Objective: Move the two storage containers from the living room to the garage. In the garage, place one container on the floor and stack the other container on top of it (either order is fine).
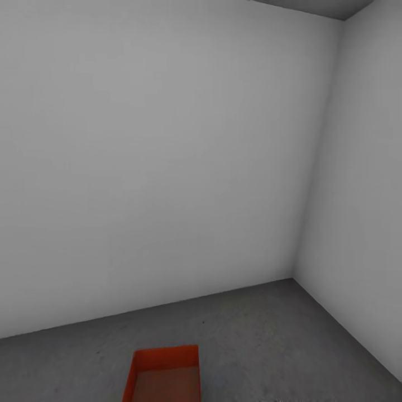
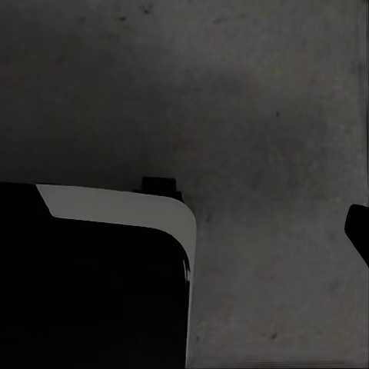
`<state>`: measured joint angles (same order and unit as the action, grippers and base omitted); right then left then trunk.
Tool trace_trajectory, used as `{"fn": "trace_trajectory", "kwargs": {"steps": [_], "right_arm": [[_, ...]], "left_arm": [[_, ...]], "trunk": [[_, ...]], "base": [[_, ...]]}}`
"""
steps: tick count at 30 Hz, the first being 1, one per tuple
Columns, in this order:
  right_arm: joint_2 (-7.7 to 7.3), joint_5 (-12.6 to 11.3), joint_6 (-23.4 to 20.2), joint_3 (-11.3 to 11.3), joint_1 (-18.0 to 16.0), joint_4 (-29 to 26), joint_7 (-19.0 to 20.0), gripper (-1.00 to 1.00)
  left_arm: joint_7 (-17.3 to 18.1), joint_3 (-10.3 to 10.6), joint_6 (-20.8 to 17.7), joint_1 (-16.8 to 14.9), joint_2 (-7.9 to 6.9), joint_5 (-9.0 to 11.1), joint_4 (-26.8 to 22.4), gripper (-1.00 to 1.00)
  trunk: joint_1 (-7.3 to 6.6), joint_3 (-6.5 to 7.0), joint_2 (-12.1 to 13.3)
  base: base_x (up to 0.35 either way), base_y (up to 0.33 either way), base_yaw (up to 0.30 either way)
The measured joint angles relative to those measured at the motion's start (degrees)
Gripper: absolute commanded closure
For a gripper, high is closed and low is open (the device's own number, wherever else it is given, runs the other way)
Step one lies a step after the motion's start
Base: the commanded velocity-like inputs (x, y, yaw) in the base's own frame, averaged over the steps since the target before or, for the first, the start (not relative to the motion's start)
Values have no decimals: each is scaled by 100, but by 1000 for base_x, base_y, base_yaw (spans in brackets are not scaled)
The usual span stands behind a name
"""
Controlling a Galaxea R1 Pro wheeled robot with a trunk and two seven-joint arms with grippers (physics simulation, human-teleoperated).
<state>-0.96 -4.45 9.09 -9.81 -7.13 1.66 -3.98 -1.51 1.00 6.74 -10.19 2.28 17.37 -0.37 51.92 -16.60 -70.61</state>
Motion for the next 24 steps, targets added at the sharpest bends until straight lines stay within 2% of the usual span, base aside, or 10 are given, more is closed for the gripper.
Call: {"fn": "trace_trajectory", "kwargs": {"steps": [24], "right_arm": [[-19, 38, -15, -23, 0, 0, 10, -100]], "left_arm": [[-44, 9, 3, 2, -18, 59, 10, -100]], "trunk": [[0, 0, 0]], "base": [[0, 0, -284]]}}
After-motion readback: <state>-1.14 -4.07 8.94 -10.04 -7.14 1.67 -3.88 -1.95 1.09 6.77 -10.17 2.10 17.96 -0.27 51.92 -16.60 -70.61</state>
